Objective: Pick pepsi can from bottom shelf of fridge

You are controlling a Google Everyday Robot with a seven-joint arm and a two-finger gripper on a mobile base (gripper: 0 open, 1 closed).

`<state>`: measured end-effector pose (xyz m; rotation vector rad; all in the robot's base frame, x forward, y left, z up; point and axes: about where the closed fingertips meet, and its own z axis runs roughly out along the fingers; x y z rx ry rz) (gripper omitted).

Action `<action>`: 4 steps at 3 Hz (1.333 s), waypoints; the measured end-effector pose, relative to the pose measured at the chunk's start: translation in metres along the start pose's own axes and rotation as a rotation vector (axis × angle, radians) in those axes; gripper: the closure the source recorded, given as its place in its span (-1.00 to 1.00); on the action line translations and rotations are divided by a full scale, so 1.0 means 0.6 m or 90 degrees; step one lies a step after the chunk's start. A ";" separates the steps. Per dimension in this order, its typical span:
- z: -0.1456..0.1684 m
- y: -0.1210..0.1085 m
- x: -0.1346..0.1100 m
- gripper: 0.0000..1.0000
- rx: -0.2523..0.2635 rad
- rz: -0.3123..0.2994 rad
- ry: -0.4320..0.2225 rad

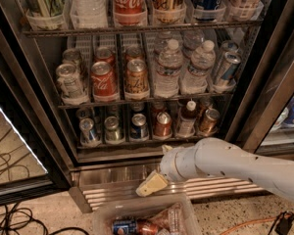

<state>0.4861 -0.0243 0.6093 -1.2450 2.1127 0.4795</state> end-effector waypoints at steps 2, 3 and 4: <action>0.052 -0.025 -0.027 -1.00 0.021 0.014 -0.067; 0.072 -0.012 -0.043 -1.00 0.061 0.008 -0.145; 0.096 0.008 -0.063 -1.00 0.098 0.009 -0.212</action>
Offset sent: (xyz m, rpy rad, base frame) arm 0.0634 0.0364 -0.0087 0.1880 -0.1830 -0.1001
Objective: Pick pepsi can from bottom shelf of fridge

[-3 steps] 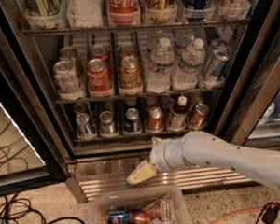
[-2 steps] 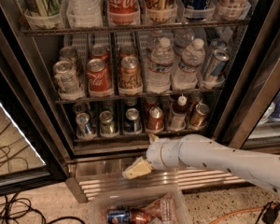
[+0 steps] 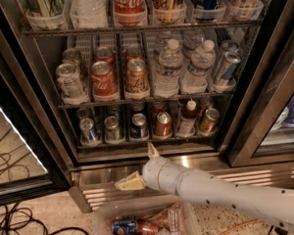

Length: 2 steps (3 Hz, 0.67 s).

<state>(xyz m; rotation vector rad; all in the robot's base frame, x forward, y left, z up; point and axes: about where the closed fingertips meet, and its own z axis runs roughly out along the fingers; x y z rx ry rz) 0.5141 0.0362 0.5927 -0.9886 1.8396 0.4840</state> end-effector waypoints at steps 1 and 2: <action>0.024 -0.018 -0.029 -1.00 0.061 -0.008 -0.067; 0.039 -0.054 -0.042 -1.00 0.118 -0.010 -0.105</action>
Offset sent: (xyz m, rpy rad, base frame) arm 0.0712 -0.0003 0.0183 0.1117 -0.2780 -0.2322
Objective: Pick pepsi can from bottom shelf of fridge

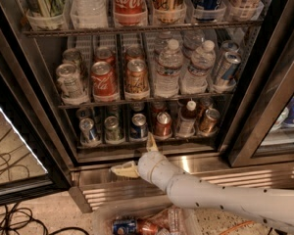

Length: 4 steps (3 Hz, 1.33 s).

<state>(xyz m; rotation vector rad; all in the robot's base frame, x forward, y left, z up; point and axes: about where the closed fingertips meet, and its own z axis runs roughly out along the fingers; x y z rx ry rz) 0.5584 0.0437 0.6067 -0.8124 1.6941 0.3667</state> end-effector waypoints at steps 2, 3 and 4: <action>0.008 -0.051 0.023 -1.00 0.070 0.022 -0.019; 0.009 -0.050 0.023 -1.00 0.070 0.022 -0.020; 0.032 -0.046 0.009 -1.00 0.074 0.013 -0.050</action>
Offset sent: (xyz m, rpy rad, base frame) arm 0.0320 -0.0339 -0.0168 0.0576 -0.0415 -0.1598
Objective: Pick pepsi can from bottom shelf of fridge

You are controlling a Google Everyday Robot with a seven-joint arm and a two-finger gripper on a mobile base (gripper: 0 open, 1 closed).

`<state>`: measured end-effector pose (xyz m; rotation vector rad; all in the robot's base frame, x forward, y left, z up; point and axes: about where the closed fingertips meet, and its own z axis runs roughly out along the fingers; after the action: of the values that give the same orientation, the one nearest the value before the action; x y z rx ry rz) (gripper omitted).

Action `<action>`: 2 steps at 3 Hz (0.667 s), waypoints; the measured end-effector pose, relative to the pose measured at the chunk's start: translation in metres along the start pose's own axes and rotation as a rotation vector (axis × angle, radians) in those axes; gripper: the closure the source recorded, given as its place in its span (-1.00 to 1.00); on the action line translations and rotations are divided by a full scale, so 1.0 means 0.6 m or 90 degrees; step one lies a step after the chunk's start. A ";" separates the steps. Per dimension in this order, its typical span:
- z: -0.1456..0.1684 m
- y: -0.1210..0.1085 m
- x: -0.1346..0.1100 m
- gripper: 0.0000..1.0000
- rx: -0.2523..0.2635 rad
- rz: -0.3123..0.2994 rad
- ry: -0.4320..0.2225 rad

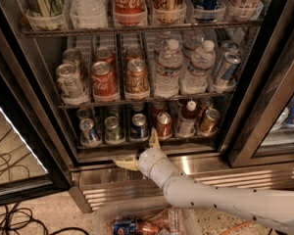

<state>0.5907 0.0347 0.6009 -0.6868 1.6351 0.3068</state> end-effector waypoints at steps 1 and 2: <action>0.024 0.004 -0.017 -0.62 0.012 -0.010 -0.037; 0.035 0.002 -0.022 -0.34 0.031 -0.013 -0.054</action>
Offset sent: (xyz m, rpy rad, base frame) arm 0.0242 0.0173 0.0098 0.0444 -0.1284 -0.0611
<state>0.6075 0.0507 0.6093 -0.6453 1.5492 0.2775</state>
